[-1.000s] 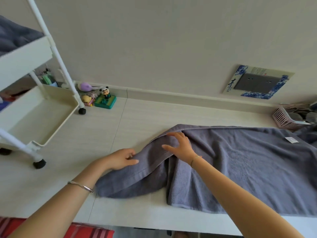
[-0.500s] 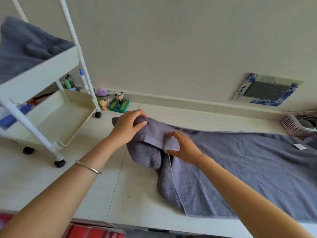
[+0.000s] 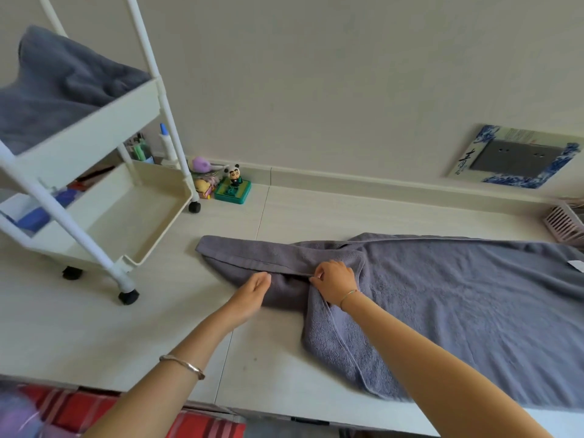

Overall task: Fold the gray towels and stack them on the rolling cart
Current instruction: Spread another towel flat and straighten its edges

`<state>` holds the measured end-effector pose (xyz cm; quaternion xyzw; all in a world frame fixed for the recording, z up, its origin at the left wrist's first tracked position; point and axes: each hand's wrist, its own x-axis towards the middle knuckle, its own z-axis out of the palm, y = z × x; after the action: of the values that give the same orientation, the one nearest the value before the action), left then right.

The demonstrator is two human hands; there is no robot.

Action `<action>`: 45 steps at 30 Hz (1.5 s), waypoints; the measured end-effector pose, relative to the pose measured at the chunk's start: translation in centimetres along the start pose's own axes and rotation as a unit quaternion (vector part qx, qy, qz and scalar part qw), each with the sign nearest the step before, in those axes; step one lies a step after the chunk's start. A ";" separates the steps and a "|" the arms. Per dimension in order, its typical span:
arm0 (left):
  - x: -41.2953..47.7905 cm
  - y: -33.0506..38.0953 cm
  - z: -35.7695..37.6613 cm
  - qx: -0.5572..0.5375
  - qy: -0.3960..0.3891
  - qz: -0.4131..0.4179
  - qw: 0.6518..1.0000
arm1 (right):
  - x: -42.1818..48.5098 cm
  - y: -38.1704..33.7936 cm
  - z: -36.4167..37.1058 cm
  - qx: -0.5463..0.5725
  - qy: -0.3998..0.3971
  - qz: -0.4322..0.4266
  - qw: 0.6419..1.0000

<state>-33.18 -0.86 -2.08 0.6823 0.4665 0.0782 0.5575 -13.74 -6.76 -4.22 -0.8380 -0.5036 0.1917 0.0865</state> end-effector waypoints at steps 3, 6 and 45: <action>0.5 -0.2 -0.9 -0.089 0.019 -0.021 0.996 | 0.1 -1.0 -1.9 0.099 -0.008 0.002 0.995; 1.0 0.0 -2.6 -0.313 0.047 -0.101 0.943 | -1.4 -4.6 -5.6 0.253 -0.029 -0.086 0.963; 5.8 -2.6 -5.1 0.326 0.275 0.083 0.901 | 9.2 -1.2 -1.7 -0.012 0.160 -0.087 0.983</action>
<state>-34.64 6.69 -4.75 0.8133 0.5427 0.1522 0.1446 -10.20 1.97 -4.44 -0.8120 -0.5562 0.0408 0.1722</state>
